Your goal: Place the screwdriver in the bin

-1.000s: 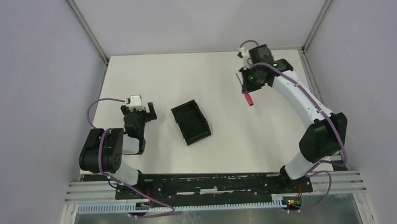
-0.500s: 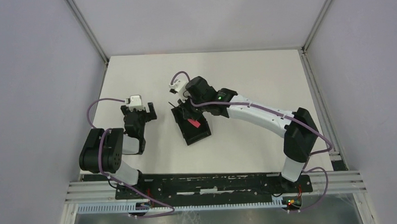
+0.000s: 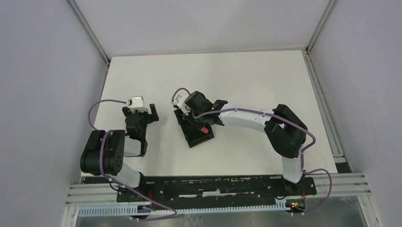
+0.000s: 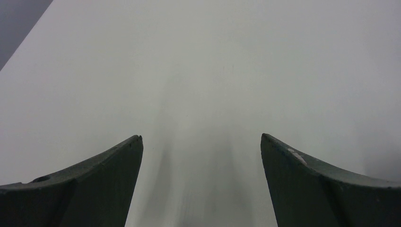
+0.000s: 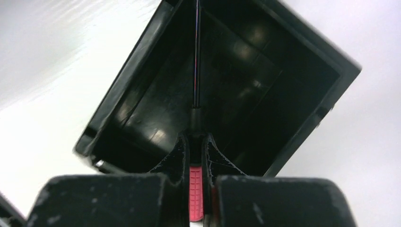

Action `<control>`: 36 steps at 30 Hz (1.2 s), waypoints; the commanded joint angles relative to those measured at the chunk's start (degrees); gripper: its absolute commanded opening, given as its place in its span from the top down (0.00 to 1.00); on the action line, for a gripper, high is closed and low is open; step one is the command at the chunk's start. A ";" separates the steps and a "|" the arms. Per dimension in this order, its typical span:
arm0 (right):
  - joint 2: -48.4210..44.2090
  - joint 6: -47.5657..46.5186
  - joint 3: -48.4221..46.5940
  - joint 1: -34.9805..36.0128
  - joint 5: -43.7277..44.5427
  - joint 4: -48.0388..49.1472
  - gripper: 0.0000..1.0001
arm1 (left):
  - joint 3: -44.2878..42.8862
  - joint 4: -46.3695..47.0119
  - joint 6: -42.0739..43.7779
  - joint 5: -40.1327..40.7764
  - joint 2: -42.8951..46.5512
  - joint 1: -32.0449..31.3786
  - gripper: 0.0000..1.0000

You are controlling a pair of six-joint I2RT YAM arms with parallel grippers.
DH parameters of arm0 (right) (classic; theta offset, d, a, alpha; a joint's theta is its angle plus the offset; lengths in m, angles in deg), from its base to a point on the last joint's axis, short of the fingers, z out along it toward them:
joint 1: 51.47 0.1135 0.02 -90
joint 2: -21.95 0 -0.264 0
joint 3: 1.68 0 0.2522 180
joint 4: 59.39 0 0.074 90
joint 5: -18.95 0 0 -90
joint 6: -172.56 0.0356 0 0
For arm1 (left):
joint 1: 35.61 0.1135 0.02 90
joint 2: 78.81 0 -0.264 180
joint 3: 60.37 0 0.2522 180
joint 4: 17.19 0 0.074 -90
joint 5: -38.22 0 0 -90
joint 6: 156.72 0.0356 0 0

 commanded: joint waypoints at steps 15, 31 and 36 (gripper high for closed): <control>-5.82 4.21 -1.21 0.95 3.49 6.67 0.52 | -0.03 1.57 -0.87 -0.46 1.25 0.16 0.00; -44.10 -4.28 30.02 -11.65 20.99 27.37 0.02 | -0.02 1.57 -0.94 -0.43 1.26 0.16 0.00; -50.83 -3.93 49.04 -22.03 23.77 36.79 0.02 | 0.02 1.60 -0.87 -0.47 1.25 0.18 0.00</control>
